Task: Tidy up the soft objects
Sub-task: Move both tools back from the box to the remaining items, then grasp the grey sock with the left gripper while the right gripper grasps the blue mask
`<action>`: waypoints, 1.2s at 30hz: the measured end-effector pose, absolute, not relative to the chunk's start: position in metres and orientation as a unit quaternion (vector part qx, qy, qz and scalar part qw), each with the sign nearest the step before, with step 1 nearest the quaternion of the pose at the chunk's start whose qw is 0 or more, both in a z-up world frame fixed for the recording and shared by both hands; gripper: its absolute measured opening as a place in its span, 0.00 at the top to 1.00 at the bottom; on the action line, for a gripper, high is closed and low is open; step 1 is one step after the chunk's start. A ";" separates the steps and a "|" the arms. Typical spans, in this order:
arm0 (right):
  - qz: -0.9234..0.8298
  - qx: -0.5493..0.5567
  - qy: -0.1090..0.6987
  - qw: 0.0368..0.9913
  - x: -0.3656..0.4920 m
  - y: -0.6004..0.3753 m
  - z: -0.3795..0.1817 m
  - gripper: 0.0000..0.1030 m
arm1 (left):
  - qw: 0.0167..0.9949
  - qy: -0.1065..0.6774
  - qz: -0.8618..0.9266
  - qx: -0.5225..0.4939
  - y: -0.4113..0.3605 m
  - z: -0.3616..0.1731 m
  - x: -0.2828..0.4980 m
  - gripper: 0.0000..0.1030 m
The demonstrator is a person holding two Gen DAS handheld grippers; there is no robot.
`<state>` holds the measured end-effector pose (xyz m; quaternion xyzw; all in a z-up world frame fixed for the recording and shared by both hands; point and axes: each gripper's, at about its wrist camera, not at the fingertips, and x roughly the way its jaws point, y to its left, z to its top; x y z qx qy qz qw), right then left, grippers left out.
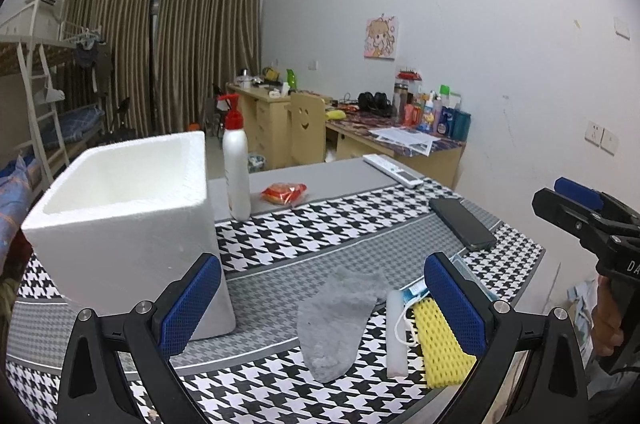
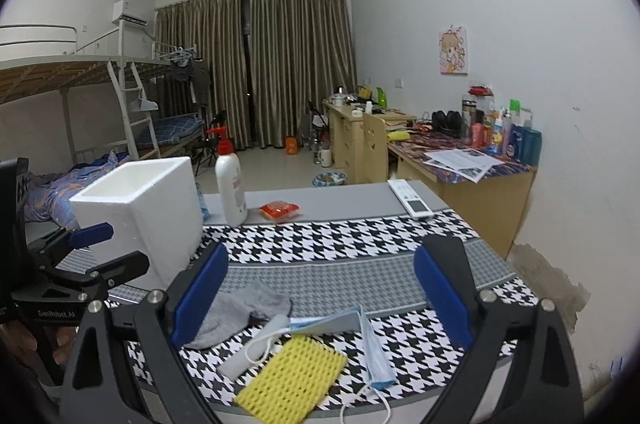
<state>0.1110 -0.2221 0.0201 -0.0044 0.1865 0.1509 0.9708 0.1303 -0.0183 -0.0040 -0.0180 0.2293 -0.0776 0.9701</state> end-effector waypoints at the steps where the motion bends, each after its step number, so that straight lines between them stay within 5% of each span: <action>1: 0.149 -0.005 0.189 0.971 0.111 -0.223 0.018 0.06 | 0.969 0.232 -0.079 -0.017 -0.019 -0.006 0.132 0.01; 36: 0.106 0.010 0.288 0.952 0.148 -0.248 -0.047 0.06 | 0.928 0.362 -0.085 -0.018 -0.036 -0.075 0.193 0.01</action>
